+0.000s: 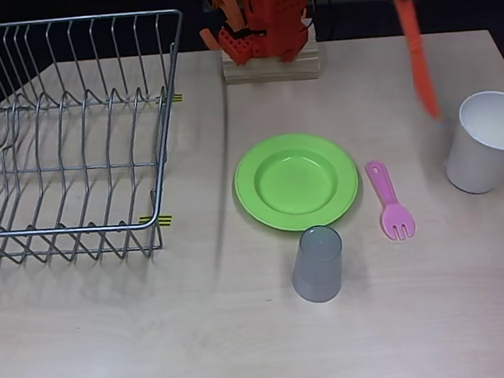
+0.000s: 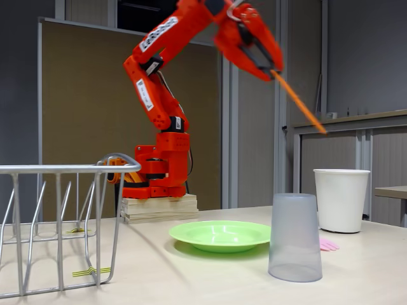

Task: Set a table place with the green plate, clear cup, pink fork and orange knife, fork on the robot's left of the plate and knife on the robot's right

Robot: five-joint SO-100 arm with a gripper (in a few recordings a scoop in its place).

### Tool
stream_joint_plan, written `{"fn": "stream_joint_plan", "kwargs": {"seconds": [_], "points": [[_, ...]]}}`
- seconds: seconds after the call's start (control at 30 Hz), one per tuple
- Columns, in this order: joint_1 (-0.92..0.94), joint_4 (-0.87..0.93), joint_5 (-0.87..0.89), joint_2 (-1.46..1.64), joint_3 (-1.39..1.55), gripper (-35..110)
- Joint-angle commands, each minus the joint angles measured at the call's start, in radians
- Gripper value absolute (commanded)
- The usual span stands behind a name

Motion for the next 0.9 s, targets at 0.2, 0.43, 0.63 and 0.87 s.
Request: {"fn": "stream_joint_plan", "kwargs": {"seconds": [0.2,0.43,0.63,0.87], "points": [[0.479,-0.176,-0.288,0.342,0.588,0],[0.594,-0.485,-0.437,0.405,0.884,0],[0.661,-0.672,-0.483,0.393,1.011,0],[0.726,-0.736,-0.512,0.341,1.034,0]]}}
